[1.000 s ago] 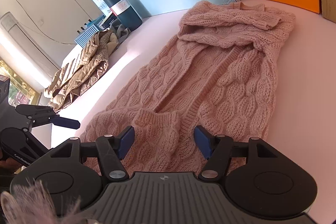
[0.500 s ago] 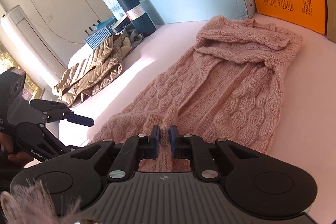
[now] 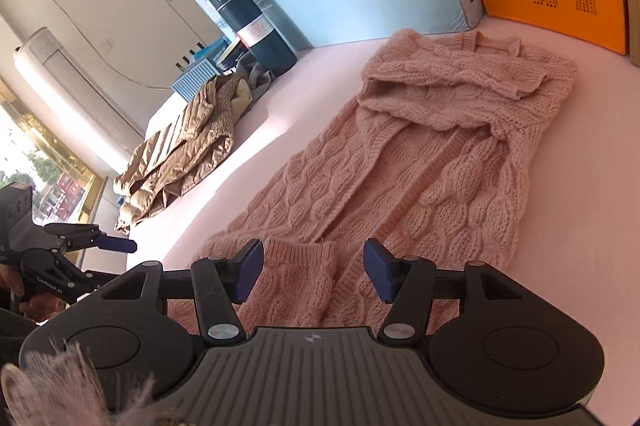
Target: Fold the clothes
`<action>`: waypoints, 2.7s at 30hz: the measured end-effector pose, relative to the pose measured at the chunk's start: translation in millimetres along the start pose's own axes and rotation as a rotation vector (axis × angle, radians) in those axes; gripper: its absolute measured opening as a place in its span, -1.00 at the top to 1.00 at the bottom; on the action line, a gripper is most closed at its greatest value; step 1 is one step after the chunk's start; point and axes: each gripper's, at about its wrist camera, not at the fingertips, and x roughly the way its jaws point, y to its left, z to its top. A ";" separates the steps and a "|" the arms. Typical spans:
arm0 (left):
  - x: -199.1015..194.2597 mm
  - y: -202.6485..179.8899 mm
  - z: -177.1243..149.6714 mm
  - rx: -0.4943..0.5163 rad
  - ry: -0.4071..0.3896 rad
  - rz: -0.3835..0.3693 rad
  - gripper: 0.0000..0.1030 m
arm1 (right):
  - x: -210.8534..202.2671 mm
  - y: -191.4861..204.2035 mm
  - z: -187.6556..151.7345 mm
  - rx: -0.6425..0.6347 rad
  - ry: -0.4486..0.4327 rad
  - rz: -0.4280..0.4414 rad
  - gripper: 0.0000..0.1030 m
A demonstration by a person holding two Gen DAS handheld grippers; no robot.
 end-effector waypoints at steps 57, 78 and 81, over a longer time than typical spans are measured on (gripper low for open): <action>-17.9 -51.6 -87.7 0.147 0.093 -0.198 0.03 | 79.9 121.7 -63.3 -0.381 0.059 -0.074 -0.32; -15.5 -21.4 80.7 -0.068 -0.145 -0.475 0.72 | -14.1 85.9 -82.3 -0.218 -0.167 -0.159 -0.63; 6.8 -31.6 123.9 -0.044 -0.127 -0.500 0.71 | -25.5 81.0 -80.3 -0.191 -0.181 -0.204 -0.63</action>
